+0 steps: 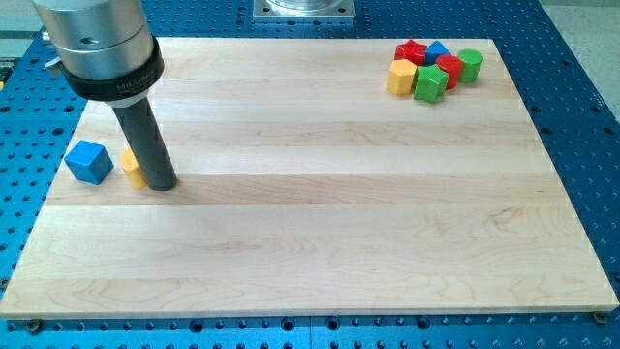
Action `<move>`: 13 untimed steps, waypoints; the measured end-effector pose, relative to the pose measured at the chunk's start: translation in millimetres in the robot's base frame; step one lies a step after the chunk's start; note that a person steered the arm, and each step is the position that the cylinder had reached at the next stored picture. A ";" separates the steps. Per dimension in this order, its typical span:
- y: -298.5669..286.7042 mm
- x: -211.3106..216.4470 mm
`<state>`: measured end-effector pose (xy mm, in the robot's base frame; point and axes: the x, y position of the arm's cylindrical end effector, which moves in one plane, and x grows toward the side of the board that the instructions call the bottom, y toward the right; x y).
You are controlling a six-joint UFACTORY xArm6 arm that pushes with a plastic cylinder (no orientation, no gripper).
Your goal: Move the cube to the top left corner of the board
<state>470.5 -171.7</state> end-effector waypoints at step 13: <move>-17.2 -186.1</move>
<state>284.4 -188.9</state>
